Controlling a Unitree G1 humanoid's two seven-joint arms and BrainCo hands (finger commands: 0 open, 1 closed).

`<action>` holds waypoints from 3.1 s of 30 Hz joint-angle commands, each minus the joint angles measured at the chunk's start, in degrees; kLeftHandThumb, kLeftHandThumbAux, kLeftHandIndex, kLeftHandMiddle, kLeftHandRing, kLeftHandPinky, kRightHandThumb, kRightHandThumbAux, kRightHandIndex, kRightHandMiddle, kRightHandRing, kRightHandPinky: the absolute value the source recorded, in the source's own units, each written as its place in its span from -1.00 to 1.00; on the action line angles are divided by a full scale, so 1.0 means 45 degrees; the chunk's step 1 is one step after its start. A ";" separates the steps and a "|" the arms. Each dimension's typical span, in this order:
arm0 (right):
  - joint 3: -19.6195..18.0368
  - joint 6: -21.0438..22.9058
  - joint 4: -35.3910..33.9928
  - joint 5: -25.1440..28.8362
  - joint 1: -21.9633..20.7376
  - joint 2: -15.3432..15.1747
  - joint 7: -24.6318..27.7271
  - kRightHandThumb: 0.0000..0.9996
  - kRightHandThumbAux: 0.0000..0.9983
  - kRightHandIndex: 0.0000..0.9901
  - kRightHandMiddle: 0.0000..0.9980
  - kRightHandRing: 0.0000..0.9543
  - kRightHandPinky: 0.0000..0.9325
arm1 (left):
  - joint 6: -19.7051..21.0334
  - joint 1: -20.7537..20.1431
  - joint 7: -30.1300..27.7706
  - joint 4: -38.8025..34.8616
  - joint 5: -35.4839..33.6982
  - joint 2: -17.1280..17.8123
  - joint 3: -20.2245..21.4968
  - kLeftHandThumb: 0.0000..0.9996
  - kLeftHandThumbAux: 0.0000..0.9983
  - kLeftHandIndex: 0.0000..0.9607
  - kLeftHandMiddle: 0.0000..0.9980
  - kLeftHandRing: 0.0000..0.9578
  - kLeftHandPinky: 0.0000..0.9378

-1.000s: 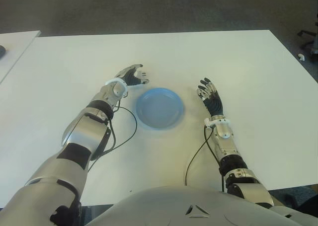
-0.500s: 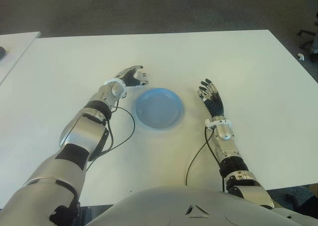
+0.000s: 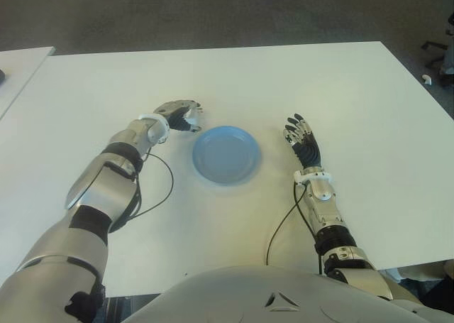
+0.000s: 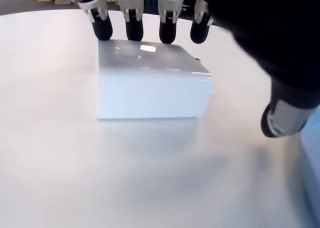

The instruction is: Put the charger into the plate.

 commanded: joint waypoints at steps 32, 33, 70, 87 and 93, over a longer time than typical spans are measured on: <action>0.0017 0.0984 -0.0364 0.0124 0.0751 -0.0071 0.0035 0.36 0.24 -0.89 -0.65 -0.61 -0.54 | -0.2380 0.1957 0.1663 0.0070 0.1535 0.3059 -0.1915 -1.00 0.01 -1.00 -0.98 -0.98 -0.90; 0.0022 0.0979 -0.0347 0.0111 0.0738 -0.0067 0.0025 0.36 0.24 -0.89 -0.65 -0.61 -0.54 | -0.2501 0.2027 0.1695 0.0020 0.1473 0.3124 -0.1862 -1.00 0.01 -1.00 -0.98 -0.98 -0.89; 0.0240 0.1015 0.0175 -0.0286 0.0312 0.0124 -0.0497 0.34 0.23 -0.90 -0.65 -0.63 -0.60 | -0.5418 0.5036 0.1556 -0.3178 -0.0768 0.4141 0.0510 -1.00 0.17 -1.00 -1.00 -1.00 -0.97; 0.0178 0.1053 0.0345 -0.0170 0.0171 0.0230 -0.0521 0.41 0.24 -0.89 -0.64 -0.64 -0.64 | -0.5956 0.6299 0.2052 -0.5315 -0.0519 0.4419 0.1064 -1.00 0.14 -1.00 -1.00 -1.00 -0.96; 0.0212 0.1099 0.0393 -0.0234 0.0114 0.0230 -0.0545 0.38 0.23 -0.90 -0.65 -0.65 -0.68 | -0.5894 0.6627 0.2257 -0.5992 -0.0224 0.4568 0.1264 -1.00 0.13 -1.00 -1.00 -1.00 -0.96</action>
